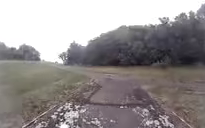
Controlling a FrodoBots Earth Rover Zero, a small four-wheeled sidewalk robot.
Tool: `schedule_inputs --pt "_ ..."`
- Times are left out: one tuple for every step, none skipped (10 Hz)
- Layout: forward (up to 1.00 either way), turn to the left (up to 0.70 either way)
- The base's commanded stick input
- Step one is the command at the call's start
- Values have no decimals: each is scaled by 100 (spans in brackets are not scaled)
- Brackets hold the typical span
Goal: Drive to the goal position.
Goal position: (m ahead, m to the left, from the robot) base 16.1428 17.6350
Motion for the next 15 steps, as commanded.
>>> schedule_inputs --pt "100 0" --pt "100 0" --pt "100 0" --pt "100 0" --pt "100 0" --pt "100 0" --pt "100 0" --pt "100 0" --pt "100 0" --pt "100 0" --pt "100 0" --pt "100 0" --pt "100 0" --pt "100 0" --pt "100 0"
